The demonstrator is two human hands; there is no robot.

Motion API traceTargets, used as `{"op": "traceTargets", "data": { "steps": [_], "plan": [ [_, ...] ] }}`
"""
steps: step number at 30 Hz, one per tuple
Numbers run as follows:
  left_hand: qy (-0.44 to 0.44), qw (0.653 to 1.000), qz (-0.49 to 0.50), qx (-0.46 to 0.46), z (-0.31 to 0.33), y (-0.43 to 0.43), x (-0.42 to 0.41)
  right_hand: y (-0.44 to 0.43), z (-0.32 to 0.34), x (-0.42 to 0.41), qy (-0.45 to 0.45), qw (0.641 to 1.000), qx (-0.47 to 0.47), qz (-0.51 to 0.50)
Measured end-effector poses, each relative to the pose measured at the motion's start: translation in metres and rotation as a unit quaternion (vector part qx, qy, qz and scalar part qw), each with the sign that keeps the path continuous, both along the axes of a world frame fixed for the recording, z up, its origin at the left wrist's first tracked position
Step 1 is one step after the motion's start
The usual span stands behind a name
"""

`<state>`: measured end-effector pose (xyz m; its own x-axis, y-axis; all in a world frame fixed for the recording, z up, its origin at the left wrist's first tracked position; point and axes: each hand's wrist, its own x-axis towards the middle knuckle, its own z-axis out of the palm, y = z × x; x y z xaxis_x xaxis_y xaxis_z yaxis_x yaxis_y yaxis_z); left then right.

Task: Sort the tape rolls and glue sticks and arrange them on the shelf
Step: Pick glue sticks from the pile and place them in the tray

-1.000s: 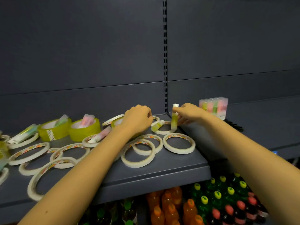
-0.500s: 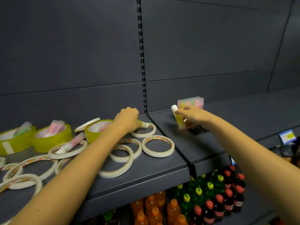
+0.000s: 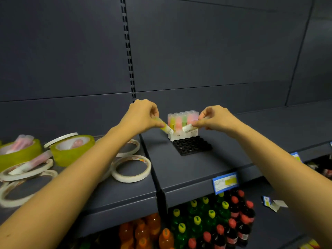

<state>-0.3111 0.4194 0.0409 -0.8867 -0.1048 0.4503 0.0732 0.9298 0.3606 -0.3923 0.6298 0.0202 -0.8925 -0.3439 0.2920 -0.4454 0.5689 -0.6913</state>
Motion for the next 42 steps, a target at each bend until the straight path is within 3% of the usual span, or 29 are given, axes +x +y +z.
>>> {"op": "traceTargets", "data": {
  "steps": [15, 33, 42],
  "plan": [
    [0.0, 0.991, 0.132, -0.004, -0.023, 0.061, -0.035, -0.008, -0.011, -0.055, 0.116, 0.969, 0.12, 0.182],
    [0.014, 0.986, 0.163, -0.038, -0.021, 0.076, -0.053, -0.015, -0.022, -0.063, 0.165, 0.96, 0.072, 0.214],
    [0.022, 0.976, 0.185, -0.108, -0.036, 0.066, -0.056, -0.017, -0.019, -0.059, 0.256, 0.946, 0.069, 0.184]
  ]
}}
